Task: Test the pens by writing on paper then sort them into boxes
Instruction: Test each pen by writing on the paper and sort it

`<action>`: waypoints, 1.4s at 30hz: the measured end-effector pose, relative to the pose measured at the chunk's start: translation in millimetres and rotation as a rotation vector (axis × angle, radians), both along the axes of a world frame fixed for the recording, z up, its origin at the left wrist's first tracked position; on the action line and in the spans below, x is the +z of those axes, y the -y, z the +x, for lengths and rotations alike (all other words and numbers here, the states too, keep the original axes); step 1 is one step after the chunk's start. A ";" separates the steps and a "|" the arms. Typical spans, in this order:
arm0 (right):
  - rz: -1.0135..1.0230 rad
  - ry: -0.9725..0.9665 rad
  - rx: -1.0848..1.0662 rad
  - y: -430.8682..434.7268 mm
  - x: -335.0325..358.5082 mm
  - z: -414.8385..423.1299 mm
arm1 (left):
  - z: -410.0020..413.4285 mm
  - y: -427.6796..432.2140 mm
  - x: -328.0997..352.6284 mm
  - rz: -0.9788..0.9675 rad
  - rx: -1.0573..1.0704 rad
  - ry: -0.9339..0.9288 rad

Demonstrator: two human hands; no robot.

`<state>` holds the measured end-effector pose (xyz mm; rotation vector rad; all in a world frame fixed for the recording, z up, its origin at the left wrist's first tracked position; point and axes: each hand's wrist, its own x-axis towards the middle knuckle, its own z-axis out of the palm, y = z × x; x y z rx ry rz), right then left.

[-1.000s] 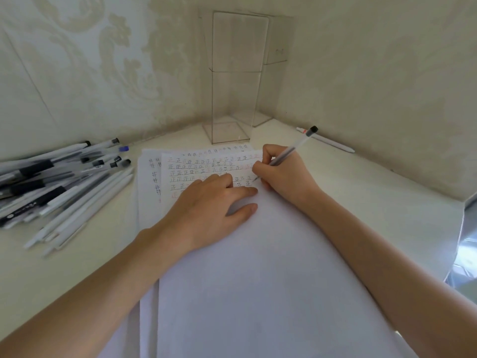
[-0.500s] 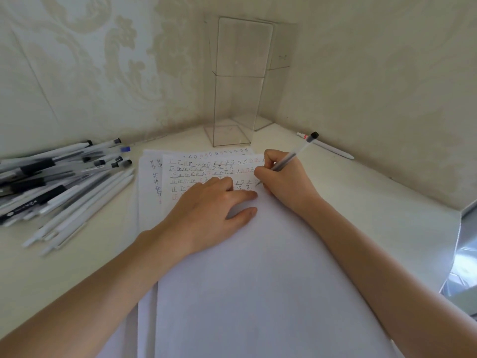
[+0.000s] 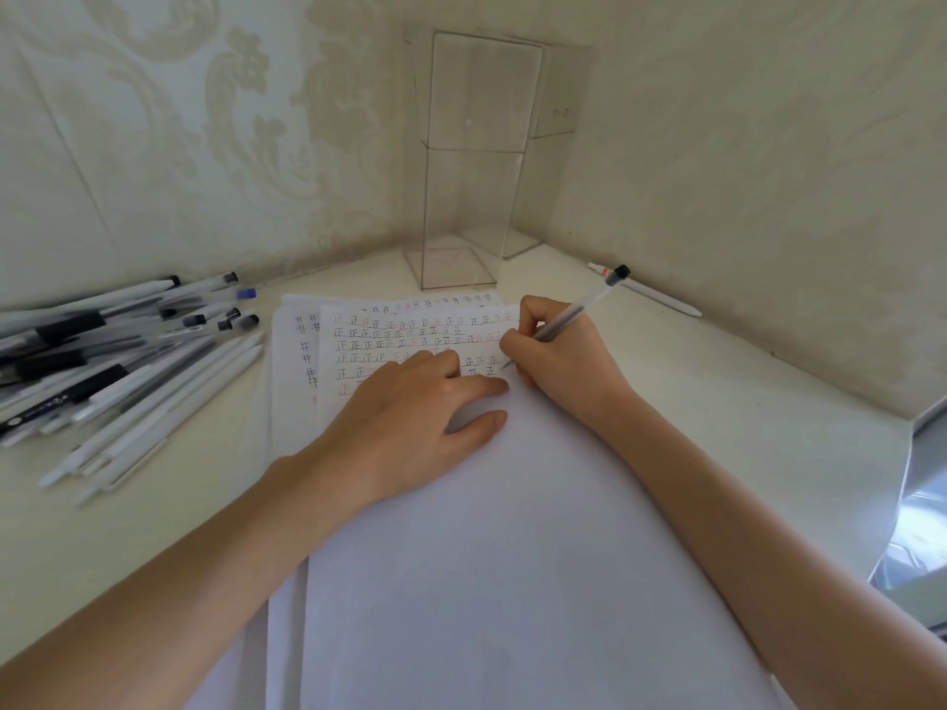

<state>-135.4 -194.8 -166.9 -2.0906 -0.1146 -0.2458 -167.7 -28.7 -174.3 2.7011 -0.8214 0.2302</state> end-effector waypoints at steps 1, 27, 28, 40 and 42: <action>-0.005 -0.003 0.001 -0.4 0.1 0.0 | 0.3 -0.2 -0.3 -0.002 -0.002 0.000; 0.553 -0.020 0.290 -4.8 13.2 -12.5 | 11.4 -13.1 -4.9 -0.551 0.135 0.042; 0.542 -0.033 0.302 -6.1 12.5 -13.2 | 11.0 -12.7 -4.5 -0.540 0.125 0.058; 0.441 0.023 0.268 -12.5 12.7 -17.2 | 9.2 -11.1 -3.0 -0.516 0.023 0.087; 0.444 0.008 0.286 -13.6 12.1 -18.7 | 6.5 -11.2 -1.4 -0.536 -0.039 0.069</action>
